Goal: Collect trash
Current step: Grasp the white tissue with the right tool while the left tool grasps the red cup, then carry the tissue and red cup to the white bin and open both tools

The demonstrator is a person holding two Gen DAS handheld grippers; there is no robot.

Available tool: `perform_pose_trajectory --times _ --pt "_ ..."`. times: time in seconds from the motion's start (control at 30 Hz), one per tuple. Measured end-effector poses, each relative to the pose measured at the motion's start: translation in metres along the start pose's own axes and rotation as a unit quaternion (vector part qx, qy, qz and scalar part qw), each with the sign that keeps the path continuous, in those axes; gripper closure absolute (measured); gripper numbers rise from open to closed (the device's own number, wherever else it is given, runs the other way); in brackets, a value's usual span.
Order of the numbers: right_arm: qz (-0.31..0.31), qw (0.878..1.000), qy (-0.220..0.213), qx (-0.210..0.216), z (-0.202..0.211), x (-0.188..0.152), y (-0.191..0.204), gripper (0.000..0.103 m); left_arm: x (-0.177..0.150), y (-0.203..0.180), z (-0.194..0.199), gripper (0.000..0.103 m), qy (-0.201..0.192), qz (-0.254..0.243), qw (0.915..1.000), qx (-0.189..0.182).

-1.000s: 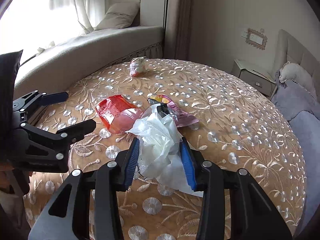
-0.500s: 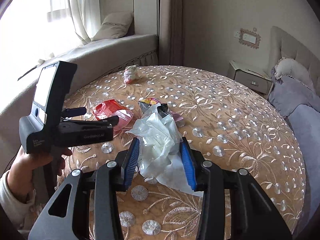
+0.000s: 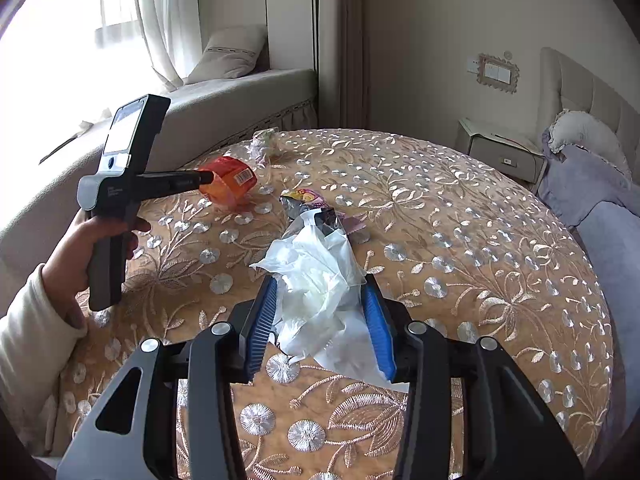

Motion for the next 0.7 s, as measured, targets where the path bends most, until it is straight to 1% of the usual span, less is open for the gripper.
perform_pose_trajectory --times 0.1,0.17,0.23,0.27,0.33,0.43,0.6,0.7 --pt "-0.001 1.000 -0.001 -0.004 0.004 0.000 0.000 0.058 0.010 0.001 -0.002 0.099 -0.012 -0.012 0.9997 -0.020" --pt "-0.001 1.000 -0.004 -0.007 0.008 0.001 0.000 0.058 0.012 0.000 -0.005 0.099 -0.006 -0.026 0.9994 -0.023" --pt "0.001 1.000 -0.006 -0.013 0.012 0.003 0.001 0.057 0.014 -0.001 0.002 0.100 -0.017 -0.025 0.9986 -0.043" --pt "0.001 1.000 -0.007 -0.014 0.013 0.003 0.000 0.057 0.016 0.000 0.009 0.100 -0.032 -0.030 0.9984 -0.036" --pt "0.002 1.000 -0.009 -0.019 0.017 0.005 0.000 0.057 0.019 -0.001 0.029 0.100 -0.053 -0.024 0.9966 -0.058" --pt "0.001 1.000 -0.014 -0.022 0.024 0.006 0.001 0.057 0.021 -0.004 0.065 0.100 -0.082 -0.026 0.9933 -0.077" --pt "-0.001 0.999 -0.035 -0.027 0.042 0.009 0.005 0.057 0.014 -0.016 0.118 0.100 -0.115 -0.052 0.9876 -0.093" --pt "-0.001 0.998 -0.050 -0.033 0.060 0.009 0.009 0.057 0.003 -0.029 0.149 0.100 -0.126 -0.067 0.9831 -0.115"
Point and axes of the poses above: each gripper's, at about its wrist camera, not at the fingertips, and z roughly against the way its jaws point, y to its left, x to its top, the point moved 8 cm from there along -z, roughly the way its jaws point, and after that the axes turned 6 degrees about z, right-handed, at the moved point
